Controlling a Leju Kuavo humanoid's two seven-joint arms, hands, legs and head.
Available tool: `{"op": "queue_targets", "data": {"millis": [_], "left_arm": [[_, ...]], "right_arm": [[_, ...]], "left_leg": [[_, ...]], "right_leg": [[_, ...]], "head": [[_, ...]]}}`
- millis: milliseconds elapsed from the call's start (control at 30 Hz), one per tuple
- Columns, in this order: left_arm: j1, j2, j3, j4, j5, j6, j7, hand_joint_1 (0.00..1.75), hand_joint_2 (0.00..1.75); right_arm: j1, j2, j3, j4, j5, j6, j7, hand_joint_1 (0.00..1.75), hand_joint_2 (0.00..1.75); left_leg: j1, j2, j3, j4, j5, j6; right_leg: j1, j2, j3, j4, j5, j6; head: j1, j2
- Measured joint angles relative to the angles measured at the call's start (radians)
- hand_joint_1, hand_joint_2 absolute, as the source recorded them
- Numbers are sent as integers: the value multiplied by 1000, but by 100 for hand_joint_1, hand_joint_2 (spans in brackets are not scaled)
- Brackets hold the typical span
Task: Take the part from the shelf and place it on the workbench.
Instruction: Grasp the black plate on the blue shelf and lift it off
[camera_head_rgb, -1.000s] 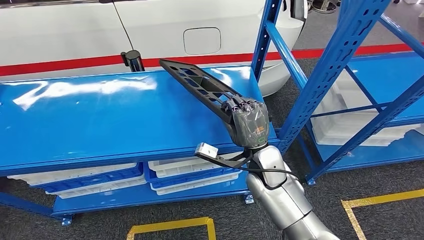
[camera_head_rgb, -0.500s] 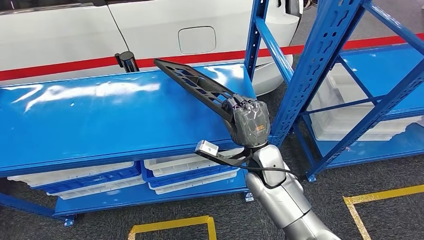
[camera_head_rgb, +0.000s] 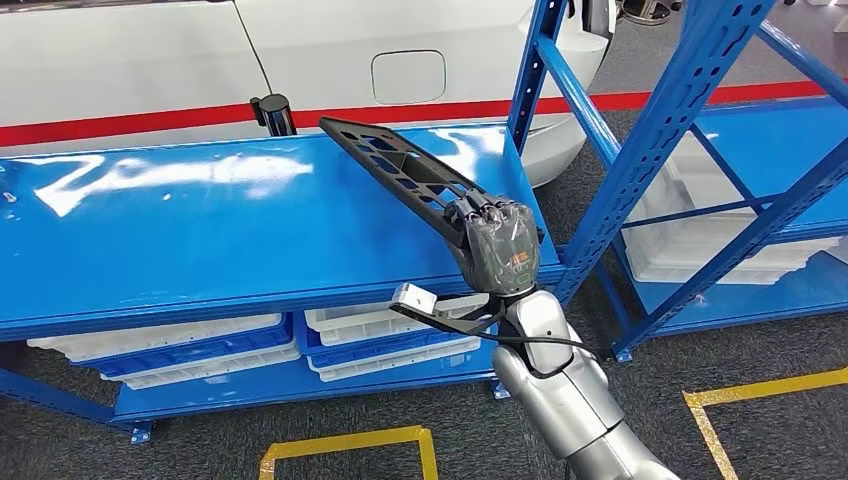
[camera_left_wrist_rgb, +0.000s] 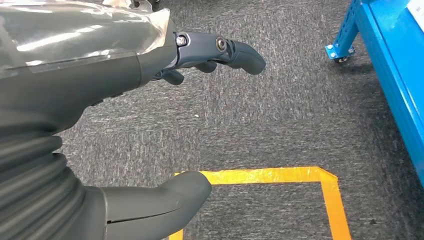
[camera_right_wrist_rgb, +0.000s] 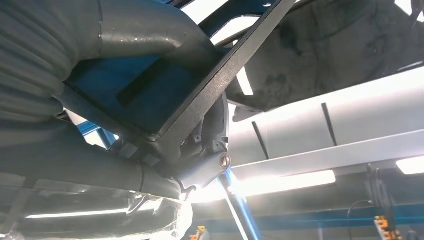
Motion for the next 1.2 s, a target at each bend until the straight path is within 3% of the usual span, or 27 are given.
{"op": "queue_targets", "data": {"millis": [33,67,100,167,233,333,400,500,533,567,600,667,733,833,900,1000,1067,1100,1167,1200], "left_arm": [[0,0,0,0,0,0,0,0,175],[1,-1,0,0,0,0,1,0,175],[2,-2,0,0,0,0,1,0,175],[1,-4,0,1,0,0,1,0,175],[1,-4,0,1,0,1,1,0,175],[2,-4,0,1,0,2,1,0,175],[2,-3,0,1,0,2,1,0,175],[2,-3,0,2,0,2,1,0,175],[2,-3,0,2,0,2,1,0,175],[3,-3,0,2,0,2,1,0,175],[3,-3,0,2,0,2,1,0,175],[2,-2,0,2,0,2,2,0,175],[0,-1,0,2,0,2,2,0,175],[0,0,0,2,-1,3,2,0,175],[0,-2,0,2,-1,4,2,0,175],[-1,-2,0,2,-1,4,2,0,175],[0,-3,0,2,-1,4,2,0,175],[0,-4,0,3,-1,4,2,0,175],[0,-5,0,3,-1,4,2,0,175],[0,-5,0,3,-1,4,2,0,175]], "right_arm": [[1,-1,0,2,0,0,0,175,175],[2,-2,0,3,0,0,0,175,175],[3,-2,0,4,0,0,0,175,175],[1,-3,0,5,0,-1,0,175,175],[-1,-3,0,5,0,-2,0,175,175],[-1,-3,0,6,-1,-4,-1,175,175],[-2,-2,0,6,-1,-4,-1,175,175],[-1,0,0,6,-1,-4,-1,175,175],[-1,0,0,6,-1,-4,-1,175,175],[0,0,0,7,-1,-4,-1,175,175],[0,0,0,7,-1,-4,-1,175,175],[0,1,0,7,-1,-4,-1,175,175],[-2,1,0,7,-1,-4,-2,175,175],[-3,3,0,7,-1,-4,-2,175,175],[-4,2,-1,7,-1,-4,-2,175,175],[-4,1,-4,8,-1,-4,-2,175,175],[-1,0,-5,9,-1,-4,-2,175,175],[-1,0,-6,10,-1,-4,-2,175,175],[-2,0,-6,10,-5,-4,-7,175,175],[-3,0,-6,10,-15,-2,-14,175,175]], "left_leg": [[-2,0,-3,1,2,1],[-3,0,-5,2,4,1],[-4,-1,-7,3,5,0],[-6,-3,-9,10,4,-5],[-10,-3,-14,18,4,-13],[-9,-4,-22,22,9,-30],[-4,-6,-40,62,-25,-42],[3,-6,-116,246,-132,-59],[4,-6,-135,294,-150,-62],[5,-6,-136,306,-149,-63],[5,-6,-116,278,-129,-61],[4,-6,-35,138,-68,-51],[-1,-7,22,34,-38,-38],[-5,-6,25,10,-30,-23],[-2,-2,27,-6,-15,-10],[-2,1,17,-13,-2,2],[-3,1,7,-9,3,2],[-3,1,3,-6,4,1],[-3,0,-5,7,3,-4],[-5,-1,-10,15,2,-8]], "right_leg": [[0,0,-16,42,-14,2],[0,0,-11,43,-10,9],[1,0,17,-1,8,16],[2,-1,103,-152,57,25],[5,-1,149,-240,80,18],[5,0,148,-247,91,-1],[-3,0,145,-251,100,-15],[-3,-1,135,-251,107,-25],[-3,-1,131,-251,110,-26],[-2,-1,128,-251,112,-26],[-2,-1,127,-250,114,-25],[-1,0,127,-250,116,-22],[4,0,124,-250,120,-16],[8,0,115,-252,127,0],[10,0,98,-225,108,4],[6,0,18,-46,20,-7],[4,0,-14,40,-9,0],[2,0,-2,27,-1,8],[-2,-1,78,-111,43,25],[-3,-2,116,-178,61,28]], "head": [[0,0],[0,0],[0,0],[0,0],[-1,0],[-1,0],[-2,0],[-5,0],[-5,0],[-5,0],[-5,0],[-5,0],[-5,0],[-5,0],[-3,0],[1,0],[1,0],[1,0],[1,0],[2,0]]}}
